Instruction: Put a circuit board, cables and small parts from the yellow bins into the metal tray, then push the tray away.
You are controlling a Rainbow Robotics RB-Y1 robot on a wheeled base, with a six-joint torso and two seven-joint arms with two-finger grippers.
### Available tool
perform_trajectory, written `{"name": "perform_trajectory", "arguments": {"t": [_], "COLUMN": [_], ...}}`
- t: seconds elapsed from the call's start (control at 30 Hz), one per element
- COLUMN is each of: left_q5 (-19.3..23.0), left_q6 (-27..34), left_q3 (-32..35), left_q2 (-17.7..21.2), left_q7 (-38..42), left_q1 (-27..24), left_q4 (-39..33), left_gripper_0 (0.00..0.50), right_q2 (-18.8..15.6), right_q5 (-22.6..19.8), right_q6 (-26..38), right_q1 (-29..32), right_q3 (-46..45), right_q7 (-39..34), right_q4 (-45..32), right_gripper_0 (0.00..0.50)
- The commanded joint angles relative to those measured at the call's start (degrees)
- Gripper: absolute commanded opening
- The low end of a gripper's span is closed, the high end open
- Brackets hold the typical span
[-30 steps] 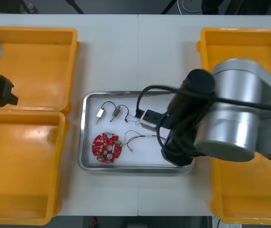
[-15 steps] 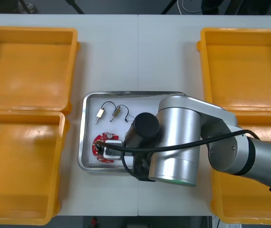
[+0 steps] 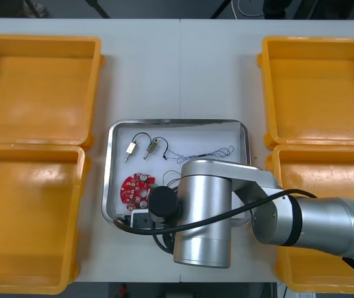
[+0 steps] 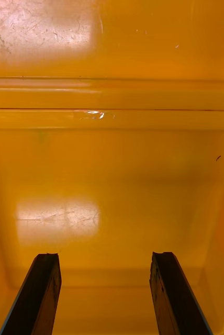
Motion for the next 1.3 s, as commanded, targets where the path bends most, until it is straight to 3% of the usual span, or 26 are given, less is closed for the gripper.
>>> {"name": "perform_trajectory", "arguments": {"t": [0.03, 0.37, 0.73, 0.77, 0.8, 0.83, 0.87, 1.3], "left_q5": [0.2, 0.1, 0.1, 0.1, 0.1, 0.1, 0.1, 0.1], "left_q6": [0.3, -0.2, -0.5, -0.5, -0.5, -0.5, -0.5, -0.5], "left_q3": [2.0, 2.5, 2.8, 2.9, 2.9, 2.9, 2.9, 2.9], "left_q2": [2.6, 2.5, 2.6, 2.5, 2.5, 2.5, 2.5, 2.5], "left_q7": [-5.0, -4.8, -4.7, -4.8, -4.8, -4.8, -4.8, -4.8], "left_q1": [0.9, 0.9, 0.9, 0.9, 0.9, 0.9, 0.9, 0.9], "left_q4": [-1.7, -1.7, -1.7, -1.7, -1.7, -1.7, -1.7, -1.7], "left_gripper_0": [0.5, 0.5, 0.5, 0.5, 0.5, 0.5, 0.5, 0.5], "right_q2": [2.5, 2.6, 3.0, 3.1, 3.2, 3.2, 3.3, 1.8], "right_q5": [1.9, 5.3, 5.9, 5.9, 5.9, 6.1, 6.4, 10.2], "right_q6": [-1.0, -5.6, -5.3, -5.2, -5.1, -5.0, -4.8, -4.6], "right_q1": [-1.7, -1.6, -1.6, -1.6, -1.6, -1.6, -1.6, -3.7], "right_q3": [2.7, 5.4, 5.6, 5.6, 5.6, 5.6, 5.6, 5.6], "right_q7": [-1.2, -1.7, -1.7, -1.7, -1.8, -1.8, -1.9, -1.9], "right_q4": [0.3, 3.4, 4.0, 4.1, 4.1, 4.1, 4.0, 4.1], "right_gripper_0": [0.5, 0.5, 0.492, 0.396, 0.226, 0.13, 0.0, 0.0]}}
